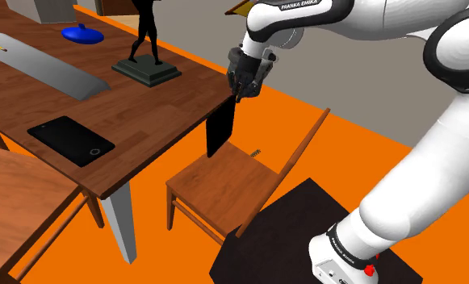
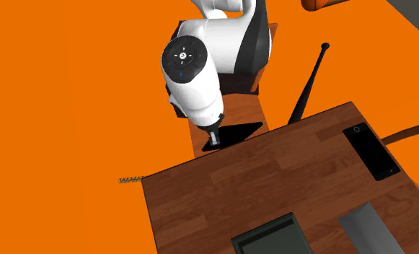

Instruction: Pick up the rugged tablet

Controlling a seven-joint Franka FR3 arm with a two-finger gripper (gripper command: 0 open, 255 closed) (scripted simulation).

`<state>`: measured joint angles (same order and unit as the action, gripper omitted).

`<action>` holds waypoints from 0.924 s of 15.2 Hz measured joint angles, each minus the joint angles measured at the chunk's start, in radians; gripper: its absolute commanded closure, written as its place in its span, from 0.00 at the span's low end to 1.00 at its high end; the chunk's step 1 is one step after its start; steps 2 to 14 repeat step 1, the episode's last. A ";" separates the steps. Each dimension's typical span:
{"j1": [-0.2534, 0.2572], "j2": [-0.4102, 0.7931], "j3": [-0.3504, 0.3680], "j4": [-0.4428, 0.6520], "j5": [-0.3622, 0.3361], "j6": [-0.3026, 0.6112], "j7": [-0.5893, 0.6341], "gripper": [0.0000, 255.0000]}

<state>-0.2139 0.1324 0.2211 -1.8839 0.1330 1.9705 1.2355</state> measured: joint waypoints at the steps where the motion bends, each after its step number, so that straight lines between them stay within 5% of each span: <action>1: 0.001 -0.001 0.001 0.007 0.000 -0.007 0.002 1.00; 14: 0.001 -0.001 0.001 0.007 0.000 -0.007 0.002 1.00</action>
